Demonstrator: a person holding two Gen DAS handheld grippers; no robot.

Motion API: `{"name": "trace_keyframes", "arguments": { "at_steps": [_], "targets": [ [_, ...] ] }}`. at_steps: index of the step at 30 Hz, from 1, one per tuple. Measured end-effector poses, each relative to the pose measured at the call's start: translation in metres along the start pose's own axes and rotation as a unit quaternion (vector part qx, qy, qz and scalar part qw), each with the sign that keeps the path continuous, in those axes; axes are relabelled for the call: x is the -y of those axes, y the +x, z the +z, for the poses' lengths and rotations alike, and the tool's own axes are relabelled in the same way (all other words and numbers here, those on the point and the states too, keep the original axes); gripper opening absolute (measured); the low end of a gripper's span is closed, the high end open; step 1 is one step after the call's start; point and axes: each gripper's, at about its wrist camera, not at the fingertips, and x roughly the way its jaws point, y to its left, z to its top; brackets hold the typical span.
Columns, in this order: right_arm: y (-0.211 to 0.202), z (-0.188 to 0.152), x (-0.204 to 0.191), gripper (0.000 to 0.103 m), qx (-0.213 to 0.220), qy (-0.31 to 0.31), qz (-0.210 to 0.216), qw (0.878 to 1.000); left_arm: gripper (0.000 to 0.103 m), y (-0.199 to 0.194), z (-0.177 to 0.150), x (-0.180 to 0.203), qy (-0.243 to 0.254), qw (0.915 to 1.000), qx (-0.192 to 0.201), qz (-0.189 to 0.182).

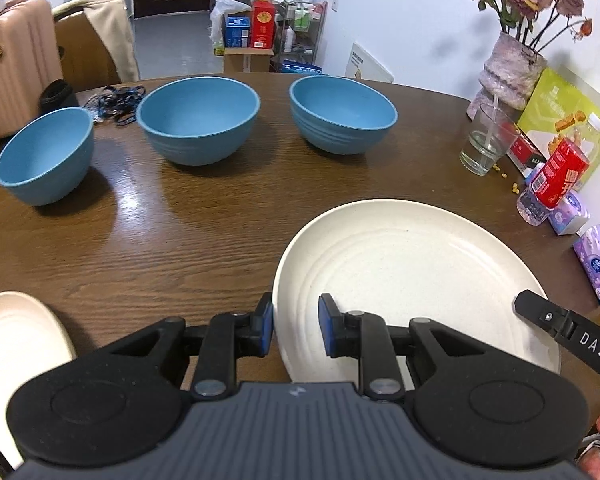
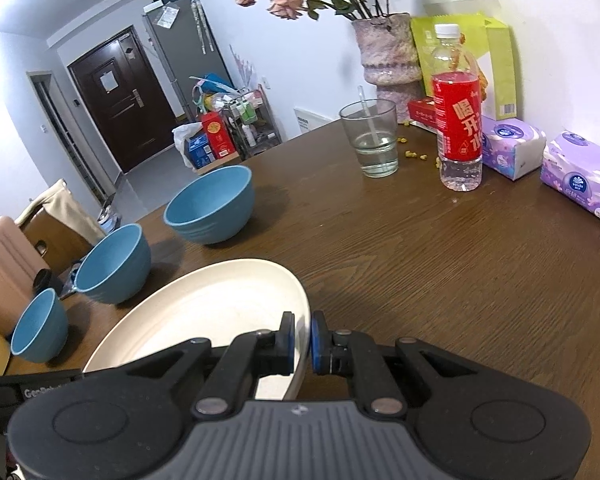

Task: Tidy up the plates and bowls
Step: 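Carry the gripped cream plate with both tools back toward the plate stack, then lower the cream plate onto the stacked cream plates with both tools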

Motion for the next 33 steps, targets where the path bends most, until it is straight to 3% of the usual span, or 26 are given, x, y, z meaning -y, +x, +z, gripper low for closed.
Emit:
{"name": "trace_keyframes", "arguments": {
  "at_steps": [33],
  "targets": [
    [-0.051, -0.059, -0.108, 0.008, 0.0, -0.069, 0.041, 0.997, 0.024, -0.082, -0.047, -0.115, -0.067, 0.9969, 0.035, 0.019]
  ]
}}
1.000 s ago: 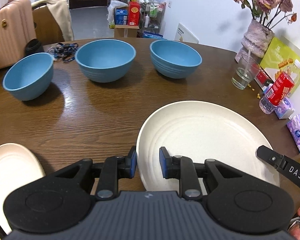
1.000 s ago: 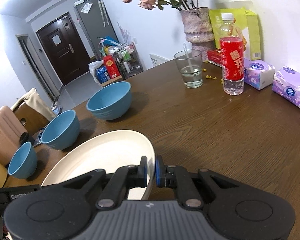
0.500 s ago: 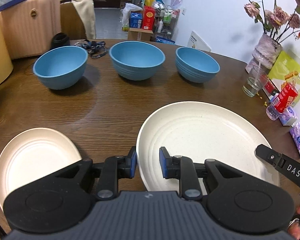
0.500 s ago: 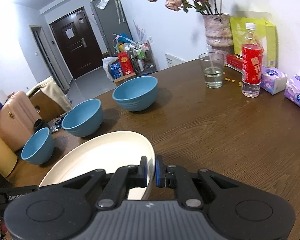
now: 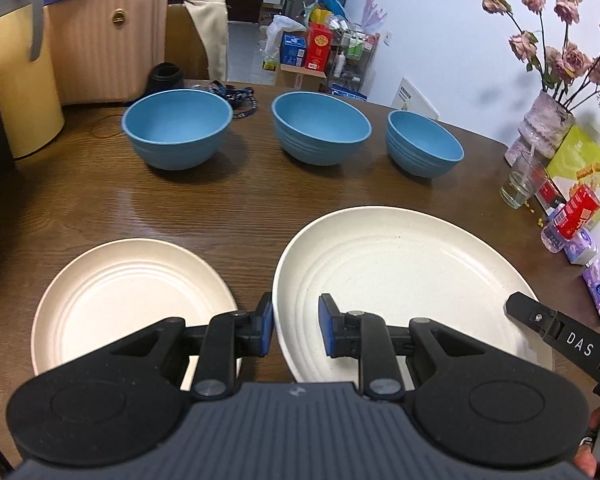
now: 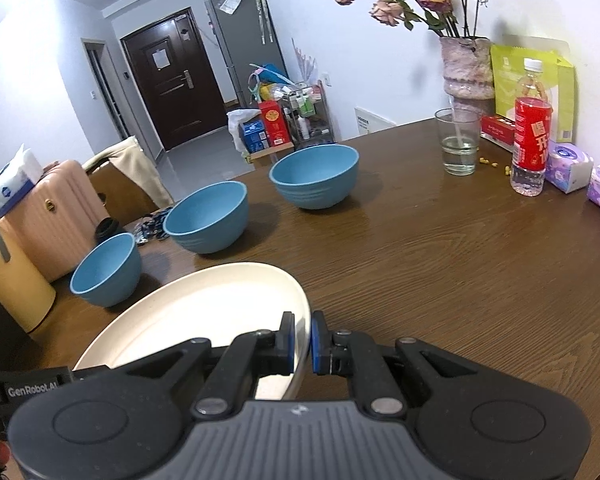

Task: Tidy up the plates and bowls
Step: 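Lower the cream plate onto the stacked cream plates with both tools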

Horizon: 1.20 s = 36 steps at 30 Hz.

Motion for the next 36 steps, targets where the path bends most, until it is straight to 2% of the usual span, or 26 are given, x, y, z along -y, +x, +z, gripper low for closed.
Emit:
{"name": "trace_keyframes", "arguments": {
  "at_steps": [23, 36],
  "targets": [
    [-0.012, -0.033, -0.073, 0.008, -0.013, -0.04, 0.029, 0.999, 0.024, -0.032, -0.015, -0.078, -0.045, 0.9986, 0.019, 0.023],
    [0.001, -0.048, -0.121, 0.008, -0.023, -0.069, 0.063, 0.995, 0.024, -0.041, -0.02, -0.127, -0.067, 0.9951, 0.032, 0.066]
  ]
}}
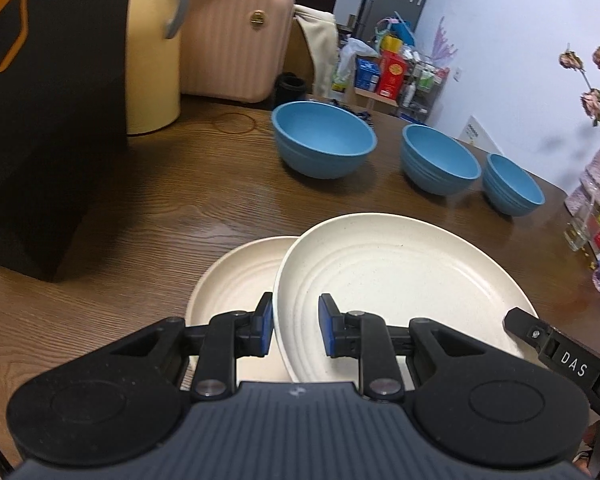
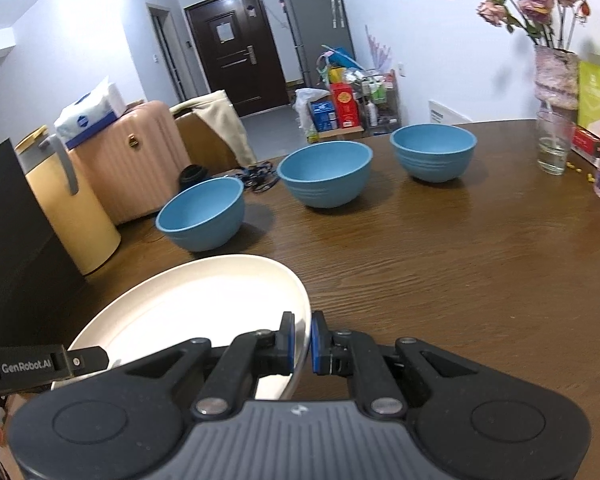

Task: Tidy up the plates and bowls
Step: 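Lower the cream plate onto the stacked cream plates with both tools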

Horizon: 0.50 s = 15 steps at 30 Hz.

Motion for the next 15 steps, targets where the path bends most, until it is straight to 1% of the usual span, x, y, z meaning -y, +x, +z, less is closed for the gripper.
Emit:
{"name": "trace_keyframes", "arguments": {
  "at_steps": [9, 15],
  "targets": [
    [0.022, -0.003, -0.031, 0.008, -0.009, -0.024, 0.01, 1.0, 0.024, 0.011, 0.001, -0.026, -0.006, 0.9995, -0.001, 0.03],
    [0.037, -0.007, -0.043, 0.008, -0.02, -0.032, 0.011, 0.999, 0.024, 0.021, 0.003, -0.037, -0.008, 0.999, -0.006, 0.043]
  ]
}}
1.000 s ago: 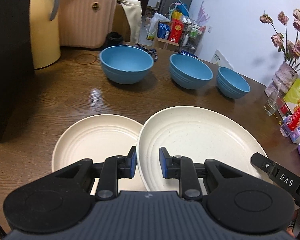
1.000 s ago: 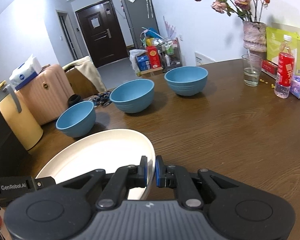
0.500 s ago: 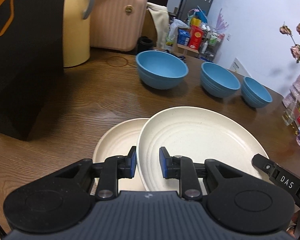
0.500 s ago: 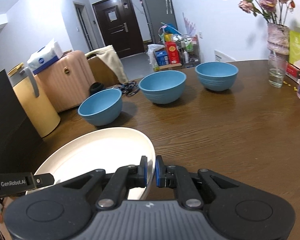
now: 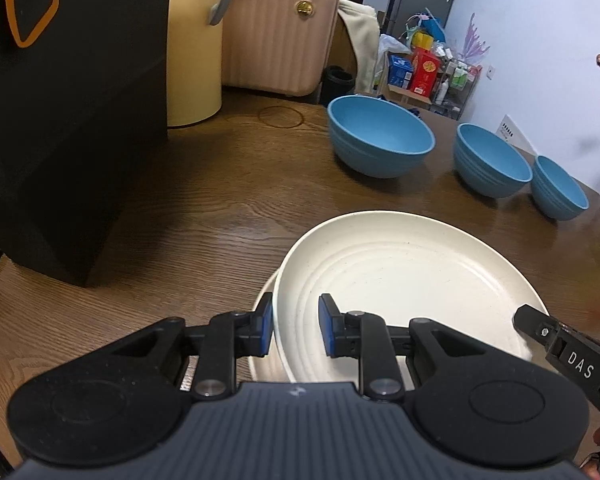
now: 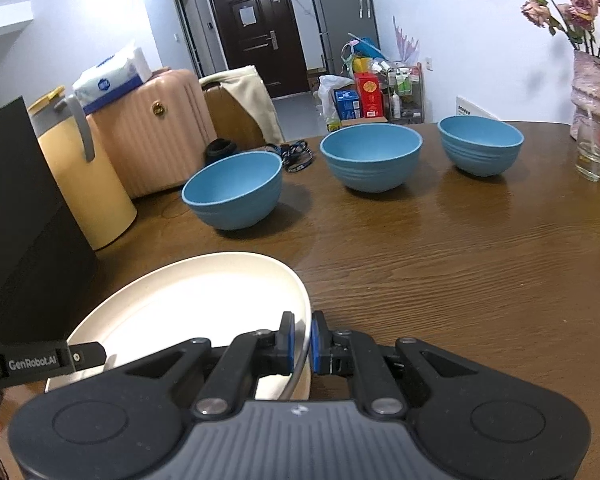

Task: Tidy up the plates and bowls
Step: 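Lower the cream plate onto the stacked cream plates with both tools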

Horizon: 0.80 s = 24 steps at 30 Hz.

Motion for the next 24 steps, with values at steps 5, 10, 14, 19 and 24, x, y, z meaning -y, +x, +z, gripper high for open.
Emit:
{"name": "trace_keyframes", "arguments": {
  "at_steps": [5, 10, 14, 19, 24],
  "targets": [
    [0.014, -0.002, -0.009, 0.008, -0.008, -0.009, 0.0, 1.0, 0.024, 0.011, 0.001, -0.007, 0.0, 0.9999, -0.007, 0.008],
    [0.025, -0.003, -0.017, 0.008, -0.012, -0.021, 0.0, 1.0, 0.024, 0.02, 0.002, -0.013, 0.003, 0.9998, -0.01, 0.016],
    [0.033, -0.006, -0.024, 0.009, -0.017, -0.033, 0.0, 0.999, 0.024, 0.027, 0.001, -0.017, 0.007, 0.9997, -0.011, 0.022],
    [0.041, -0.008, -0.033, 0.009, -0.023, -0.048, -0.001, 0.999, 0.024, 0.032, 0.0, -0.022, 0.007, 0.9995, -0.013, 0.027],
    [0.042, -0.01, -0.039, 0.009, -0.018, -0.07, -0.005, 0.997, 0.023, 0.037, -0.001, -0.022, 0.018, 0.9993, -0.014, 0.029]
  ]
}}
